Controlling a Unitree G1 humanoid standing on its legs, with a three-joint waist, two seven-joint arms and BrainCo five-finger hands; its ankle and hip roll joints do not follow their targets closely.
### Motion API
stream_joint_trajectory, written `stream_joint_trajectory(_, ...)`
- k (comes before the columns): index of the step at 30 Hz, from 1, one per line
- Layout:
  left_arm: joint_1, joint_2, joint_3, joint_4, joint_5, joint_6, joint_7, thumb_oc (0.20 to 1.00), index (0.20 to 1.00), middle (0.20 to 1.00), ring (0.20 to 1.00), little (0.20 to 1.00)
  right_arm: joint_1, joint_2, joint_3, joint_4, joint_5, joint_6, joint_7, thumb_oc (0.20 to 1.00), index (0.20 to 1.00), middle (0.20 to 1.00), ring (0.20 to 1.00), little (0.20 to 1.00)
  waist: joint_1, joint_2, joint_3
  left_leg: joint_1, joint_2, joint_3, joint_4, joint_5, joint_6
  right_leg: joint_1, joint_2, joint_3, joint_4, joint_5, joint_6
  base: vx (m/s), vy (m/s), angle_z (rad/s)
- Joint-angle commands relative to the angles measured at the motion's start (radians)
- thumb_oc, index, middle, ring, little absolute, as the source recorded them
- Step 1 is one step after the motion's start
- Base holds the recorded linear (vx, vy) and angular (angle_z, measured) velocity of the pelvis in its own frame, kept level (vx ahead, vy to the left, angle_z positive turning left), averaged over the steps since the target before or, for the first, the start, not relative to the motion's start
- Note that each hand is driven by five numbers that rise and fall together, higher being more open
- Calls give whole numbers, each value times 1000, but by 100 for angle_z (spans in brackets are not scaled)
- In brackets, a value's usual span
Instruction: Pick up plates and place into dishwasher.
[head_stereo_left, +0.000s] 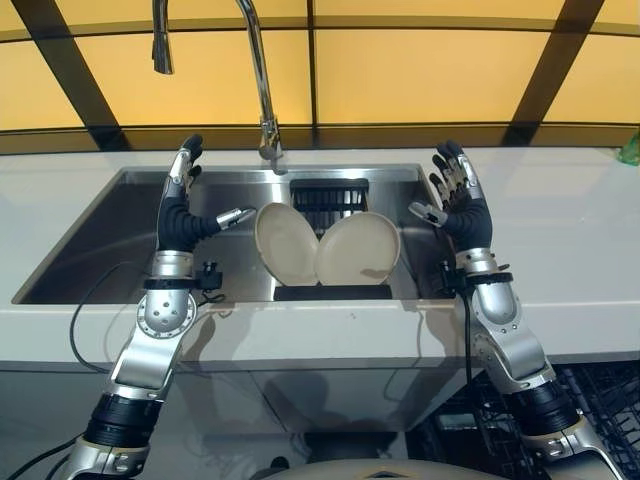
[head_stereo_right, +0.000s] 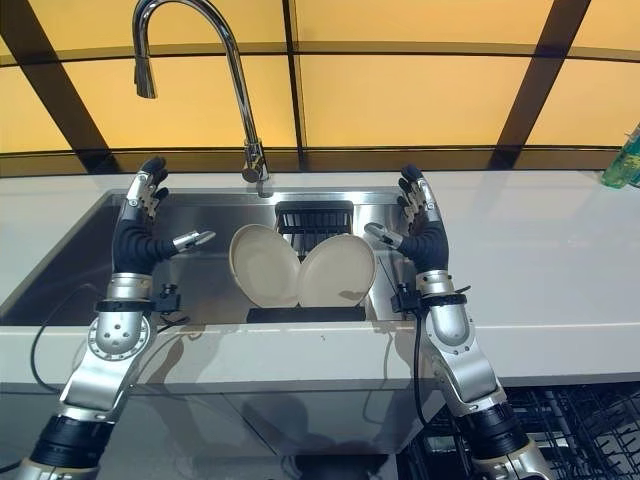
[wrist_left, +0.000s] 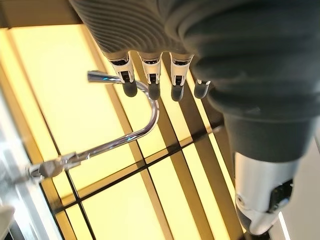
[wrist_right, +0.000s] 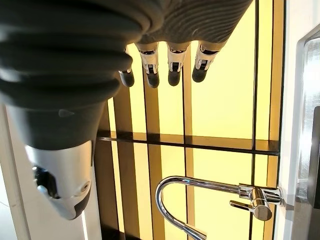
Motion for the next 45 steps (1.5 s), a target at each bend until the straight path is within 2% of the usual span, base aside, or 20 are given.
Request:
stream_joint_trajectory(1,-140,93,36,119,67,-52,6,1000,1000,1000,1000,1000,-61,-23,-33,-30,25,-28,4,1000,1000,1000,1000,1000,0,0,-41,27,35,4,22,-94,-7,-85,-59,19,30,16,49,4,37,-1)
stream_joint_trajectory(2,-144,103,34,139,64,-48,-8,1000,1000,1000,1000,1000,-63,-25,-32,-24,26,-31,5,1000,1000,1000,1000,1000,-1,2,-42,27,36,5,22,-94,-7,-86,-60,19,30,16,49,9,43,-1)
stream_joint_trajectory(4,-152,129,17,180,151,-59,-12,1000,1000,1000,1000,1000,-68,-25,-29,-16,25,-30,7,1000,1000,1000,1000,1000,-5,8,-45,27,37,7,22,-92,-7,-87,-60,21,31,17,50,15,41,-1)
stream_joint_trajectory(6,-152,159,4,199,160,-52,-40,1000,1000,1000,1000,1000,-66,-33,-31,-15,28,-29,11,1000,1000,1000,1000,1000,-7,12,-47,24,37,8,23,-90,-7,-88,-61,24,31,17,51,21,47,-2)
stream_joint_trajectory(13,-179,221,-41,286,229,-99,-61,1000,1000,1000,1000,1000,-69,-57,-39,-4,32,-13,28,1000,1000,1000,1000,1000,-16,19,-39,22,31,12,27,-87,-3,-92,-63,33,37,17,49,38,54,-4)
stream_joint_trajectory(19,-206,307,-84,340,363,-148,-20,1000,1000,1000,1000,1000,-57,-89,-51,-2,51,2,45,1000,1000,1000,1000,1000,-28,16,-36,22,27,23,21,-86,-1,-94,-65,40,29,24,54,75,50,-2)
stream_joint_trajectory(23,-213,366,-126,365,404,-176,-30,1000,1000,1000,1000,1000,-49,-111,-48,-3,63,8,50,1000,1000,1000,1000,1000,-38,18,-32,20,24,33,16,-85,1,-102,-69,46,26,31,59,68,73,-4)
stream_joint_trajectory(32,-287,505,-292,415,738,-235,97,1000,1000,1000,1000,1000,-35,-150,-28,20,78,-5,42,1000,1000,1000,1000,1000,-56,23,-29,15,6,47,9,-87,10,-118,-84,54,25,45,74,72,53,-2)
stream_joint_trajectory(38,-347,548,-401,402,855,-246,119,1000,1000,1000,1000,1000,-47,-173,-11,25,86,-2,29,1000,1000,1000,1000,1000,-65,26,-16,13,-4,49,11,-93,17,-128,-88,62,34,46,77,59,31,0)
stream_joint_trajectory(45,-350,559,-429,410,904,-239,124,1000,1000,1000,1000,1000,-33,-193,-24,27,101,0,26,1000,1000,1000,1000,1000,-71,28,-3,11,-7,46,11,-95,20,-134,-89,72,38,44,80,48,11,-1)
